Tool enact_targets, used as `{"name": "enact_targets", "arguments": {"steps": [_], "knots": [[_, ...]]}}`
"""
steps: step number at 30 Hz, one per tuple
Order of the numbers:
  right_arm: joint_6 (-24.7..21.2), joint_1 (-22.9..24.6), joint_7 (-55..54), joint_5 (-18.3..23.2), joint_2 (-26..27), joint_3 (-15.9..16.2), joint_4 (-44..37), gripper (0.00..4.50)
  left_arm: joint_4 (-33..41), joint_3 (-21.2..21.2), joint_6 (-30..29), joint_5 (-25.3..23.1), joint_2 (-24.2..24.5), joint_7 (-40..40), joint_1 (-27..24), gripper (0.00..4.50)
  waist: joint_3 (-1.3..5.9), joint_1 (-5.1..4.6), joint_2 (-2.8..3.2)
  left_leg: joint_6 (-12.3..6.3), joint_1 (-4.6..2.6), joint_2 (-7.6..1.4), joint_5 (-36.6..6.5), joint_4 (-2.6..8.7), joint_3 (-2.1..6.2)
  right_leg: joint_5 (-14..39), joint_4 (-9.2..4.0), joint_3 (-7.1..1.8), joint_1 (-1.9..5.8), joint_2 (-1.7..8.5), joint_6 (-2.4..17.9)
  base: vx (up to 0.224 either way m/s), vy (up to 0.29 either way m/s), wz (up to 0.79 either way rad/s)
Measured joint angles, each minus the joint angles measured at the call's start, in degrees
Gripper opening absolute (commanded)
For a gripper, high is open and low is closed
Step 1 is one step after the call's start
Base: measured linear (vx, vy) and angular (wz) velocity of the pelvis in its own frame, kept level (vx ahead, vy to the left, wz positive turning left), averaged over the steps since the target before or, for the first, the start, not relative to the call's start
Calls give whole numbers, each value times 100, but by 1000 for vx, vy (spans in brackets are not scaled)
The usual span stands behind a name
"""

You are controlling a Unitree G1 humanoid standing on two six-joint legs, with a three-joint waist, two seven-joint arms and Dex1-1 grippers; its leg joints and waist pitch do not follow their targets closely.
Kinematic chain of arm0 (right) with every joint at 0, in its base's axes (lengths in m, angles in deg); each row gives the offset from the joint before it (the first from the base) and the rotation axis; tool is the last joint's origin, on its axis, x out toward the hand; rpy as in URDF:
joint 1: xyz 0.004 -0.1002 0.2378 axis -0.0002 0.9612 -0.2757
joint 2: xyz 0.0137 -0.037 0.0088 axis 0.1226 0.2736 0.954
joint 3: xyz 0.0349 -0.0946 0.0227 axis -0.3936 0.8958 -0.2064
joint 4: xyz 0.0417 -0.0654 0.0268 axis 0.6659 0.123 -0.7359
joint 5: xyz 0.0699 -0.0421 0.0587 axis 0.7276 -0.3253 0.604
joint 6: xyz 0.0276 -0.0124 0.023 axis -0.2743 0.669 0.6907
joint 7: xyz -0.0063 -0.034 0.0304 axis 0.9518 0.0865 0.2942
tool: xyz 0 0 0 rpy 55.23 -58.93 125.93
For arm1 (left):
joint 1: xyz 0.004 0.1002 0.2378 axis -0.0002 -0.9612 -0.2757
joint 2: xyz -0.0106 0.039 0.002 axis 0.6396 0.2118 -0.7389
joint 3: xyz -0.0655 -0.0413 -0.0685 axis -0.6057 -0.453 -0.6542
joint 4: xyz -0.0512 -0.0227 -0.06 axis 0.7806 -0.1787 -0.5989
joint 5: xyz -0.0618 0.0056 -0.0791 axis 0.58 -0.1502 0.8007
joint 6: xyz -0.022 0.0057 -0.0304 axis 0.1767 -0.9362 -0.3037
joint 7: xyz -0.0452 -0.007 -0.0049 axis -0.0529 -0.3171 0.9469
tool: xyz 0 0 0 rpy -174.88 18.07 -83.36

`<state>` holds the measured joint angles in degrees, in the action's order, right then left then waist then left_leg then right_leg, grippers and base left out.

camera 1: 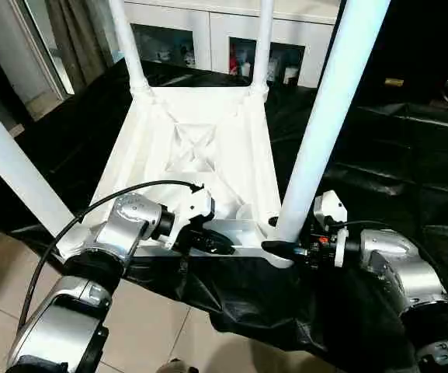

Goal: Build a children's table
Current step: Rotate leg to tighten

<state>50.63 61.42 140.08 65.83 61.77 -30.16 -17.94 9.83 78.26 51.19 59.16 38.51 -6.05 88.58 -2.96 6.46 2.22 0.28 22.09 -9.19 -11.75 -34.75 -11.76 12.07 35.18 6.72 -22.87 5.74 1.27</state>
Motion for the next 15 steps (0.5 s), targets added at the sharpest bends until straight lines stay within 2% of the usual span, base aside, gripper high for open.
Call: {"name": "enact_targets", "arguments": {"steps": [4, 8, 10, 12, 15], "knots": [[71, -75, -1349, -141, 489, -366, 306, 257, -222, -130, 1, -137, -258, -960, 87, 0, 10, -67, -45, 66, -38, -1, 6, 14, 0, -22, -2, -2, 26, 0, 19, 0, 0, 0], [100, -139, -2744, -285, 923, -605, 524, 256, -505, -145, -49, -289, -600, -1789, 206, 0, -1, -148, -51, 75, -151, 5, 5, 56, 0, -9, -60, 0, 128, -1, -15, 0, 0, 0], [123, -195, -3514, -390, 1174, -722, 628, 256, -651, -155, -60, -372, -789, -2207, 269, 0, -7, -156, -38, 76, -202, 9, 5, 115, 0, 0, -139, 13, 182, -3, -29, 0, 0, 0], [122, -320, -4099, -464, 1335, -823, 763, 256, -736, -169, -125, -435, -995, -2580, 319, 0, -3, -172, 10, 75, -209, 9, 5, 138, 7, 0, -216, 17, 210, -15, -30, 0, 0, 0], [123, -394, -4503, -513, 1429, -890, 834, 256, -847, -177, -169, -473, -1136, -2809, 398, 0, 0, -170, 20, 73, -205, 29, 6, 139, 7, 0, -228, -9, 209, -15, -29, 0, 0, 0]]}}
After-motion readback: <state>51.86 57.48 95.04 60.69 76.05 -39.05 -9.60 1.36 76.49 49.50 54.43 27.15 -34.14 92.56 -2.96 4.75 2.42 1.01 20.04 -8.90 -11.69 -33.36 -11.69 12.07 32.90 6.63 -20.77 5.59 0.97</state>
